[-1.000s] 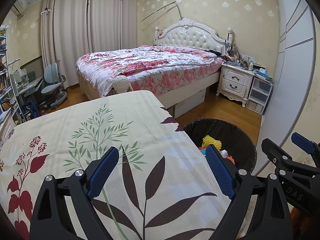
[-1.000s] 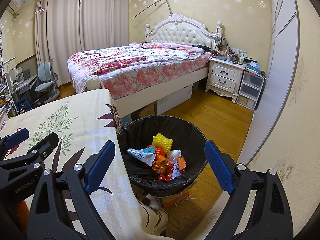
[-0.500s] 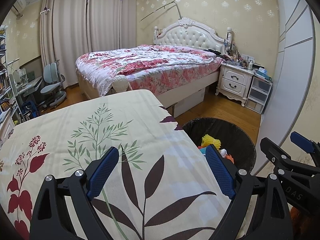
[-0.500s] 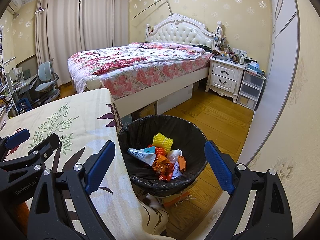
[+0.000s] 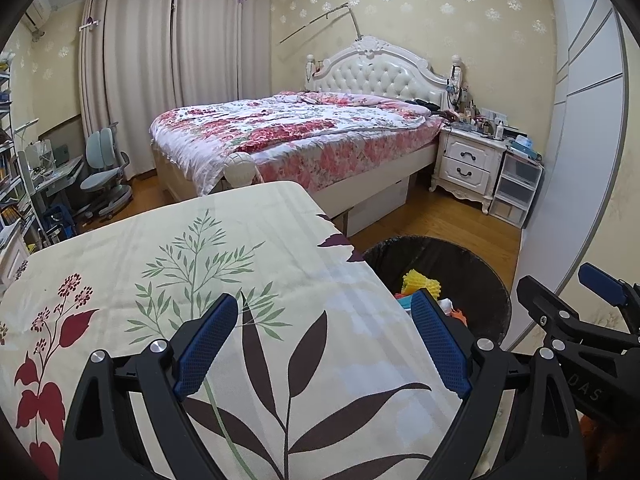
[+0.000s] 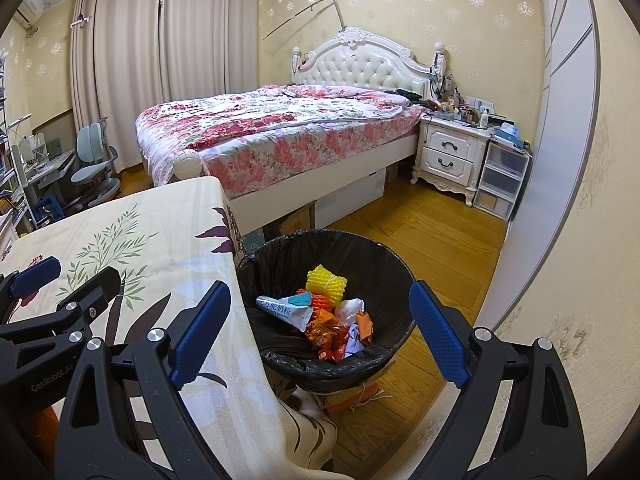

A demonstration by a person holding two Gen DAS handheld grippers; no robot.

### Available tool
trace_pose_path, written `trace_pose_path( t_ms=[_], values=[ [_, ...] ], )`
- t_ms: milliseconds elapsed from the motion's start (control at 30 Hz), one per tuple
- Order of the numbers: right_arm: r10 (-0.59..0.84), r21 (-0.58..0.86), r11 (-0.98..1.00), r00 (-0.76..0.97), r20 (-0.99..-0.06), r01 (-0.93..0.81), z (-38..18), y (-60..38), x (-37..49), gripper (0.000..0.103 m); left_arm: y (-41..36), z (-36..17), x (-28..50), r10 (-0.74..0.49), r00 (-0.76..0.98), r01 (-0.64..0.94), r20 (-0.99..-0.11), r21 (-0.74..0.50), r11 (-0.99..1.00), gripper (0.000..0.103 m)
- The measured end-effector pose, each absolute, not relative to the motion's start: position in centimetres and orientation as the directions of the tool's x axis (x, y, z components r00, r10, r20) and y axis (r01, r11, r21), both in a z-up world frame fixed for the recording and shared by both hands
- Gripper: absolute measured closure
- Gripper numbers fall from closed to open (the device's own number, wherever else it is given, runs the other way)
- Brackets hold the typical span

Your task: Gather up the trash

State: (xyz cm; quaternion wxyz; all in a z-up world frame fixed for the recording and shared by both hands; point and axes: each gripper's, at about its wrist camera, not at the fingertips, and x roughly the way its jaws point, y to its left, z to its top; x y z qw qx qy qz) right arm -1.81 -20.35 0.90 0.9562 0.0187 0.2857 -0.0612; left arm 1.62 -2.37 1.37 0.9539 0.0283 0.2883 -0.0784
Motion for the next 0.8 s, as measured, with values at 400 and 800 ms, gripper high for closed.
trace_pose_path(
  t_ms=[400,800],
  values=[
    [-0.106,0.002,0.992,0.829,-0.55,0.128,0.89,-20.36,-1.84,0.014,-2.11,1.58,1.57,-0.167,0.824,0.186,-0.541,-0.02,0.982,0.015],
    [-0.105,0.002,0.992,0.83,-0.548,0.126,1.06,-20.16,-1.8,0.014,-1.62,1.61,1.57,-0.131,0.834,0.163,-0.536,0.011,0.987,0.015]
  ],
)
